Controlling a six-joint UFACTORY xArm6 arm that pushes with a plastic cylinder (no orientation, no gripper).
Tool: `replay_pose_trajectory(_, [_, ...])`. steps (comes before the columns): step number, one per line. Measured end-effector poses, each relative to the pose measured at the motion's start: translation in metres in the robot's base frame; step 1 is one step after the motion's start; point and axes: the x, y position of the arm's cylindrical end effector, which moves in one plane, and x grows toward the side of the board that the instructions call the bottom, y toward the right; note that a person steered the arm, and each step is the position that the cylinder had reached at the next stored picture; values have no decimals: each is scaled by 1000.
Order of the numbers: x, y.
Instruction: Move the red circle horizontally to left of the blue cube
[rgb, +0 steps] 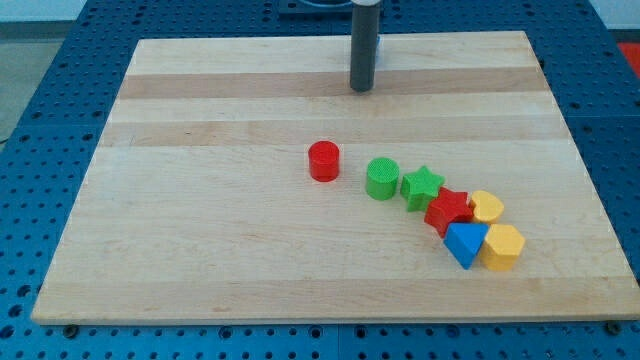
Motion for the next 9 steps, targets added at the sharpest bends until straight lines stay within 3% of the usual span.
replay_pose_trajectory(4, [2,-6])
replay_pose_trajectory(6, [7,-62])
replay_pose_trajectory(9, [21,-95])
